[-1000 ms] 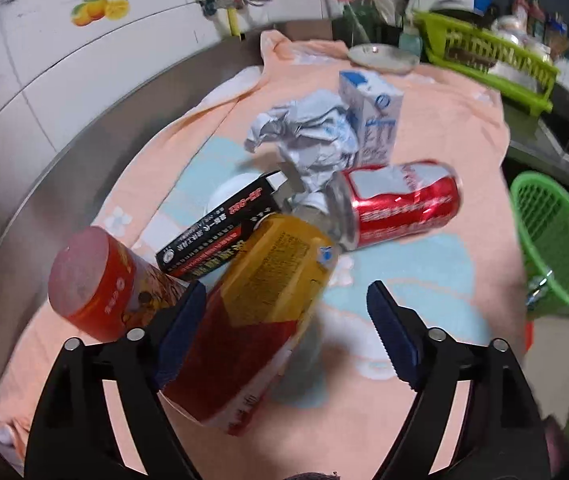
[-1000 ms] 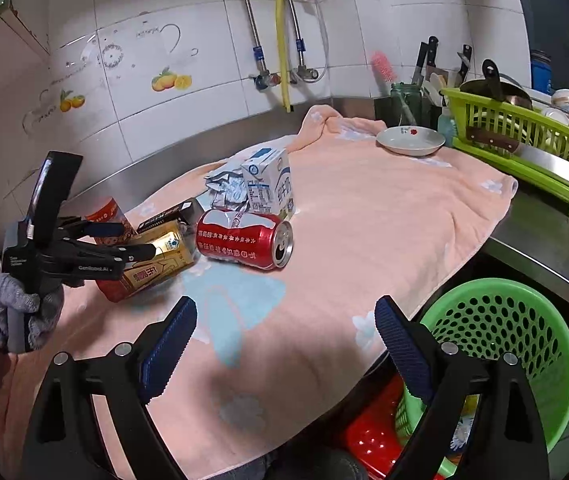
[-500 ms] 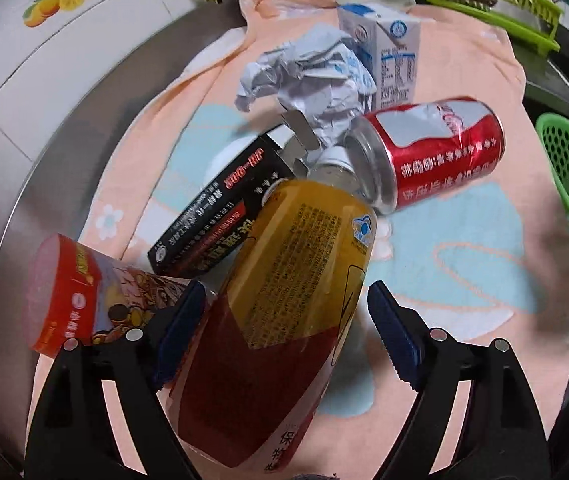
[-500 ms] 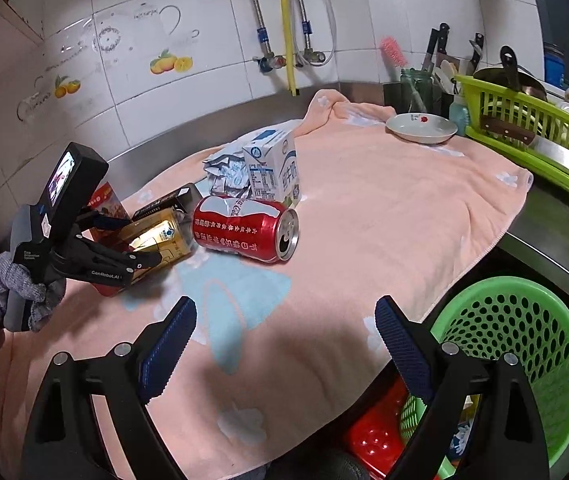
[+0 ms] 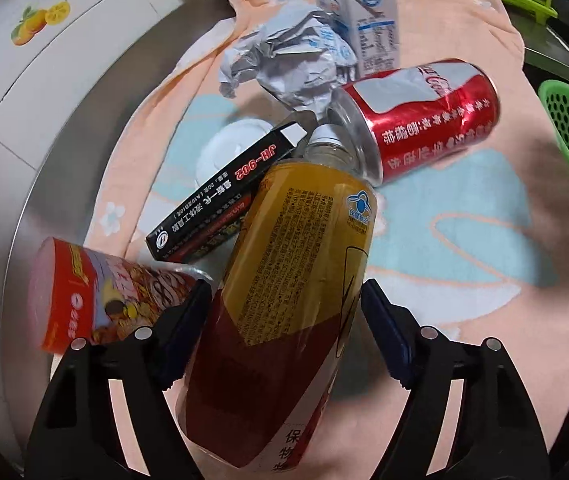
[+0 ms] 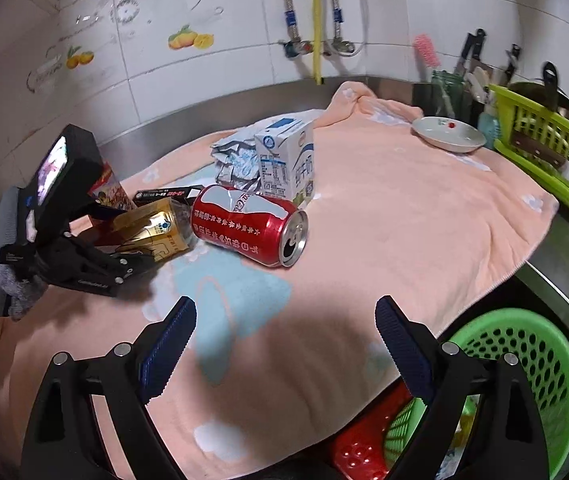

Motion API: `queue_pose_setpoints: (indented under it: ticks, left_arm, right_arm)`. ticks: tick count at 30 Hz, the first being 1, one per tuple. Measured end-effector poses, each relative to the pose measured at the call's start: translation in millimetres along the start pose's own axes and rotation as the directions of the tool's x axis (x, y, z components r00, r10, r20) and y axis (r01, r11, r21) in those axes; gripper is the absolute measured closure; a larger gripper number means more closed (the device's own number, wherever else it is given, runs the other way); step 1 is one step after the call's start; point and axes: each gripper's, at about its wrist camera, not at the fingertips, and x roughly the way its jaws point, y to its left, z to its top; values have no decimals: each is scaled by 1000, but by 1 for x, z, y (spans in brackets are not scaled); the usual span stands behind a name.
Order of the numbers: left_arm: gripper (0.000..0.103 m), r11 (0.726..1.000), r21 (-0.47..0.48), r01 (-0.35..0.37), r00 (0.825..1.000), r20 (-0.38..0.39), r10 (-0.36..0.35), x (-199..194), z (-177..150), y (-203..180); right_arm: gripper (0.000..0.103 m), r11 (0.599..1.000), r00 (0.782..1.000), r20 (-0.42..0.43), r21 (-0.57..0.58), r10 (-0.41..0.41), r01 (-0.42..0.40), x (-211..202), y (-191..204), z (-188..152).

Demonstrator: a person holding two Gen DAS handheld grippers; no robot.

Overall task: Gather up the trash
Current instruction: 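Move both grippers back over the towel toward the remaining trash, then lift the cola can with the right gripper while the left grasps the yellow-red bottle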

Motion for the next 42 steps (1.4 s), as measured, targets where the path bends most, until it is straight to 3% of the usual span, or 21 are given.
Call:
queue_pose_setpoints:
  ticks: [8, 15, 25, 33, 37, 42]
  left_arm:
    - [29, 998, -52, 30, 999, -35, -32, -13, -17, -2]
    - [29, 995, -75, 63, 997, -49, -66, -19, -36, 4]
    - [29, 991, -100, 92, 994, -57, -98, -23, -53, 16]
    - [29, 988, -106, 113, 991, -57, -119, -20, -49, 24]
    - [28, 986, -104, 130, 989, -61, -137, -20, -47, 27]
    - [27, 981, -121, 154, 984, -68, -163, -15, -43, 32]
  right_arm:
    - [15, 968, 995, -87, -242, 42, -62, 36, 14, 31]
    - [15, 848, 991, -131, -526, 3, -72, 78, 38, 55]
    - [15, 747, 979, -206, -649, 12, -145, 118, 53, 74]
    - [15, 639, 973, -217, -759, -71, -123, 145, 69, 71]
    - [15, 629, 968, -242, -764, -73, -144, 154, 69, 69]
    - [28, 626, 960, -266, -765, -89, -154, 160, 71, 64]
